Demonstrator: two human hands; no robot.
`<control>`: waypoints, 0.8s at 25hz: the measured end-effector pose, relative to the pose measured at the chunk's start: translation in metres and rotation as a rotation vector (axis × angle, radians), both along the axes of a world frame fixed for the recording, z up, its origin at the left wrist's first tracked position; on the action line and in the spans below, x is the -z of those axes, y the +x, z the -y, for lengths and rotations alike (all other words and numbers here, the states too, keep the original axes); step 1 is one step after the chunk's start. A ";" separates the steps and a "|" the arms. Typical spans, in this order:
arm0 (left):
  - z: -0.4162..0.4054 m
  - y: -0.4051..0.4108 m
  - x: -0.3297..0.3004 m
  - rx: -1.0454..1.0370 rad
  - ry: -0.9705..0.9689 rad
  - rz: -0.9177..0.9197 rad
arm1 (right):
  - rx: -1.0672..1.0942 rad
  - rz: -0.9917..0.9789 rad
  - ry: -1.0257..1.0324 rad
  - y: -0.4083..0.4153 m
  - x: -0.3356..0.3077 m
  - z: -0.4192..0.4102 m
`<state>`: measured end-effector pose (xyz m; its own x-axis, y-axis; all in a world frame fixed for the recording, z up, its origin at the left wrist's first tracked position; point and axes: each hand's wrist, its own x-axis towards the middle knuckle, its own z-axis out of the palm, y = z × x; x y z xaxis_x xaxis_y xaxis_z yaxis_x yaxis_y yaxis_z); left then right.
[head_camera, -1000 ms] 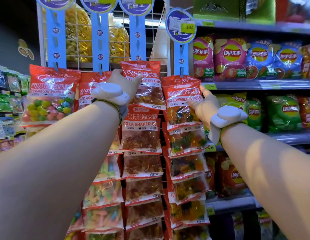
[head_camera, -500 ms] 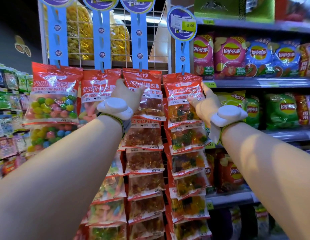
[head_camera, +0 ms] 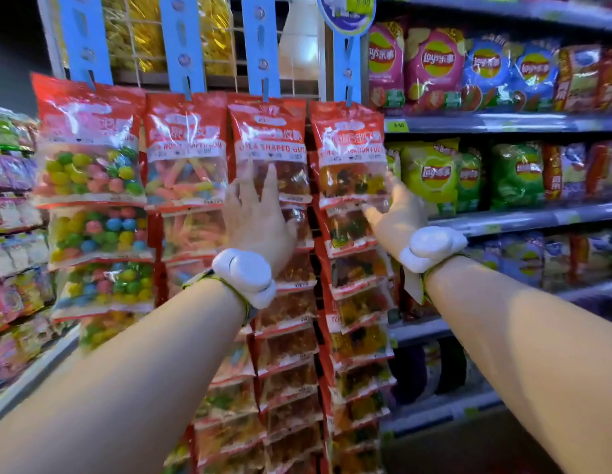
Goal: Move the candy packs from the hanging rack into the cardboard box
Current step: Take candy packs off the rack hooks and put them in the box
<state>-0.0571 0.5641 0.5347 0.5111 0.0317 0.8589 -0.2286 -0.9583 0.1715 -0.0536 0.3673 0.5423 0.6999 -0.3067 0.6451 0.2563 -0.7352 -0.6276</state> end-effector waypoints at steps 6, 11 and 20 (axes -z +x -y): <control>0.030 -0.040 0.065 0.170 0.042 -0.153 | 0.085 -0.191 -0.178 -0.046 0.073 0.016; 0.084 -0.086 0.118 0.250 0.142 -0.284 | 0.122 -0.345 -0.287 -0.098 0.141 0.063; 0.247 -0.155 0.217 0.287 0.072 -0.561 | 0.089 -0.563 -0.281 -0.189 0.232 0.230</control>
